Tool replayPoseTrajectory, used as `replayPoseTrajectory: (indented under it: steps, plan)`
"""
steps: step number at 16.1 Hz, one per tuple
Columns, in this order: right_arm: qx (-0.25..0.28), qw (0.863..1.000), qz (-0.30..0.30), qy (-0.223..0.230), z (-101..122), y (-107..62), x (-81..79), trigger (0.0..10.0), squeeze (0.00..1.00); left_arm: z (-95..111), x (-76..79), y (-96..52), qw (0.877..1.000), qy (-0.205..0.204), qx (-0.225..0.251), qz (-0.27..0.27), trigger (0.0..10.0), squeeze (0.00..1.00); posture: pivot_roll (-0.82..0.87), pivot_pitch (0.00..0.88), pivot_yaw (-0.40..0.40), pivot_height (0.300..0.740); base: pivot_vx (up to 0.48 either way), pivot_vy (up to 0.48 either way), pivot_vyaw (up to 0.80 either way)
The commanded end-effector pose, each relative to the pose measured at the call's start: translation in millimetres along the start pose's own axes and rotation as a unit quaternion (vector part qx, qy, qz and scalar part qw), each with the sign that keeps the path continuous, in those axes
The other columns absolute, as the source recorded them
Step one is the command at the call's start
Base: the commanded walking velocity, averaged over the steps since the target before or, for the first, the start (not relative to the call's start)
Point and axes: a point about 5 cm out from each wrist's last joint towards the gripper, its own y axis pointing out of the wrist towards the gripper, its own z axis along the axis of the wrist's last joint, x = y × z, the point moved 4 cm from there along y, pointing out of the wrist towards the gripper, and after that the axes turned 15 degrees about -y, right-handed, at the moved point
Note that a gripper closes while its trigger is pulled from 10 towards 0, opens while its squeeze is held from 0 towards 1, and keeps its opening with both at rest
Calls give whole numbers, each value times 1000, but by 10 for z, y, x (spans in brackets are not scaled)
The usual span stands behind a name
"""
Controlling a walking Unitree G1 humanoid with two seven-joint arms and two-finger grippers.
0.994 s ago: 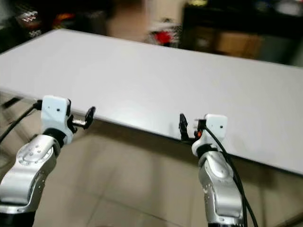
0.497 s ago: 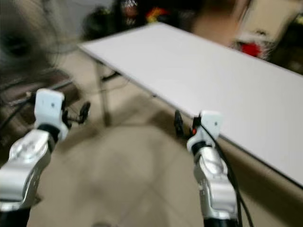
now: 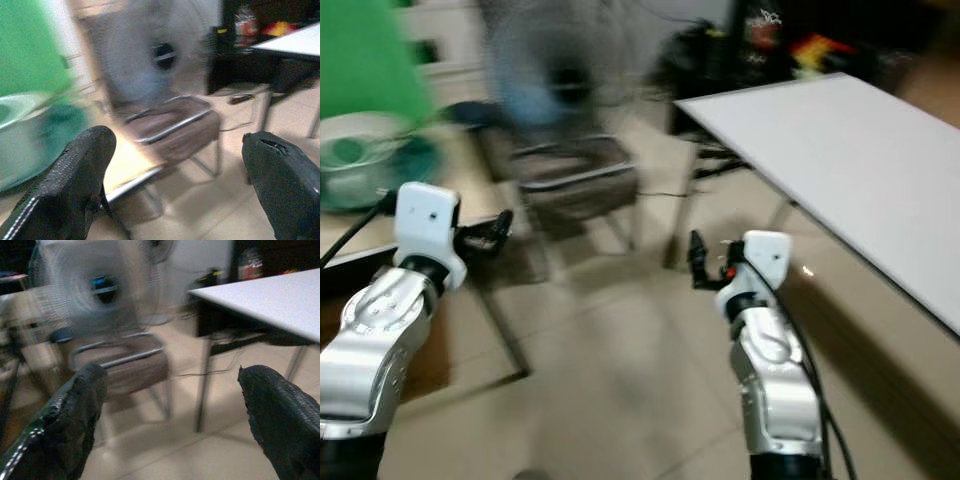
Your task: Setting the table
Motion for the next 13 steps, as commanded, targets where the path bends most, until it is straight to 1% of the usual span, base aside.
replayPoseTrajectory:
  steps: [1, 4, 6, 7, 8, 9, 10, 11, 12, 13]
  plan:
    - [9, 1000, 6, 7, 50, 10, -44, 10000, 1000, -12, -27, -9, 1000, 4, -5, 4, 10000, 0, 128, 0, -25, 740, 0, 360, 800]
    - [8, 1000, 8, 13, 44, 19, -45, 10000, 1000, 8, -18, -7, 1000, 6, -2, 3, 10000, 0, 132, 0, -27, 740, 0, 358, 800]
    - [9, 1000, 2, 15, 39, 5, -22, 10000, 1000, -15, 4, 3, 1000, 3, -6, -3, 10000, 0, 102, 0, 8, 740, 0, 354, 800]
    - [12, 1000, -8, 13, 58, -31, 15, 10000, 1000, -43, 48, 25, 1000, -5, -11, -13, 10000, 0, 76, 0, 31, 740, 0, 341, 800]
    - [15, 1000, -20, 11, 82, -91, 73, 10000, 1000, -68, 116, 62, 999, -21, -13, -25, 10000, 0, 47, 0, 51, 740, 0, 0, 800]
    - [16, 1000, -26, 7, 94, -138, 112, 10000, 1000, -87, 157, 89, 999, -29, -13, -28, 10000, 0, 31, 0, 59, 740, 0, 0, 800]
    - [18, 1000, -25, -2, 114, -159, 132, 10000, 1000, -91, 172, 109, 999, -33, -11, -25, 10000, 0, 27, 0, 60, 740, 0, -480, 800]
    - [25, 999, -29, -24, 169, -202, 216, 10000, 1000, -91, 250, 141, 999, -39, -5, -24, 10000, 0, 28, 0, 32, 740, 0, -480, 0]
    - [21, 999, -33, -21, 171, -206, 267, 10000, 1000, -90, 297, 141, 999, -33, -2, -27, 10000, 0, 32, 0, 20, 740, 0, -480, 0]
    - [16, 999, -33, -24, 158, -207, 275, 10000, 510, -96, 335, 125, 999, -28, -1, -37, 10000, 0, 32, 0, 13, 740, 0, 0, 0]
